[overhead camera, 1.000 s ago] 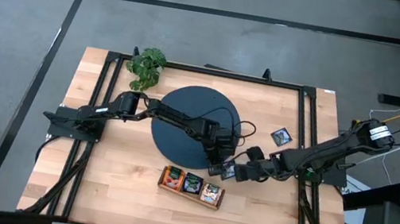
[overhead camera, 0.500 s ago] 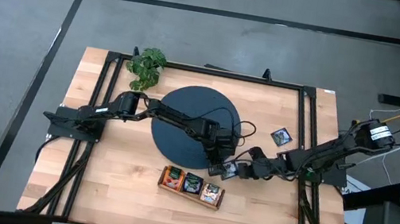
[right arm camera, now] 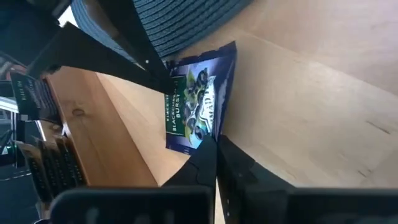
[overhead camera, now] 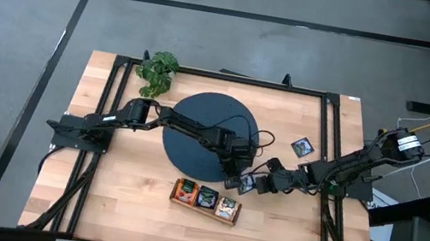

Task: Pick & Place Tea
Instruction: Put the violet tea bag into the middle section of the wooden organizer

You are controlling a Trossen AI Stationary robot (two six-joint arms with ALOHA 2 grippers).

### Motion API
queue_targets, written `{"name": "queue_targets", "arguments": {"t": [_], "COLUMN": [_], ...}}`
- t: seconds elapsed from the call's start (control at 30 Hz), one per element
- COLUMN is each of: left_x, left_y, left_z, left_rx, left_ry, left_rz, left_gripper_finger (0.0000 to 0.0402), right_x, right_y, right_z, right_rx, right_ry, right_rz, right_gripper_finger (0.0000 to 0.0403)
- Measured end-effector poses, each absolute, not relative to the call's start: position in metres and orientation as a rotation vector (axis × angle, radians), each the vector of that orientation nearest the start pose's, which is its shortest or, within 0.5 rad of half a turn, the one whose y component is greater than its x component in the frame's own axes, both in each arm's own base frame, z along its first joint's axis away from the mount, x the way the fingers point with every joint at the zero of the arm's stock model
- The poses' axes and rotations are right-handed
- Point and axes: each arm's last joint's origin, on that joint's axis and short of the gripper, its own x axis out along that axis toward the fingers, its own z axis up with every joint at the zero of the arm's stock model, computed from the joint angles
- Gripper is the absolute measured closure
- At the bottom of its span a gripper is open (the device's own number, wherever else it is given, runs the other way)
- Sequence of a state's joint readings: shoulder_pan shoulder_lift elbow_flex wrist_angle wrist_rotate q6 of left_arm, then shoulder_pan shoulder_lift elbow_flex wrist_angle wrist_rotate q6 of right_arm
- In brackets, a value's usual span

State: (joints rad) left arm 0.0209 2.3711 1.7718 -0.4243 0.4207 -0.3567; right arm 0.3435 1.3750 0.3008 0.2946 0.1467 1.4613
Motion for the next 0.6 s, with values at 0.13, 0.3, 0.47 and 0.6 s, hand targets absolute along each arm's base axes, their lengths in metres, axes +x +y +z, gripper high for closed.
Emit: {"name": "queue_targets", "arguments": {"t": [0.13, 0.3, 0.47, 0.6], "left_x": [0.492, 0.485, 0.476, 0.471], "left_y": [0.001, 0.002, 0.001, 0.004], "left_z": [0.132, 0.177, 0.222, 0.247], "left_rx": [-0.582, -0.559, -0.506, -0.484], "left_ry": [1.061, 0.987, 0.868, 0.789], "left_rz": [-0.157, -0.125, -0.014, 0.036], "left_gripper_finger": [0.0390, 0.0381, 0.0368, 0.0359], "right_x": [0.197, 0.197, 0.197, 0.196], "right_y": [0.066, 0.066, 0.066, 0.064], "right_z": [0.109, 0.109, 0.113, 0.123], "right_rx": [1.194, 1.166, 1.154, 1.141], "right_ry": [0.727, 0.730, 0.714, 0.642], "right_rz": [-0.386, -0.374, -0.350, -0.339], "right_gripper_finger": [0.0399, 0.0400, 0.0401, 0.0401]}}
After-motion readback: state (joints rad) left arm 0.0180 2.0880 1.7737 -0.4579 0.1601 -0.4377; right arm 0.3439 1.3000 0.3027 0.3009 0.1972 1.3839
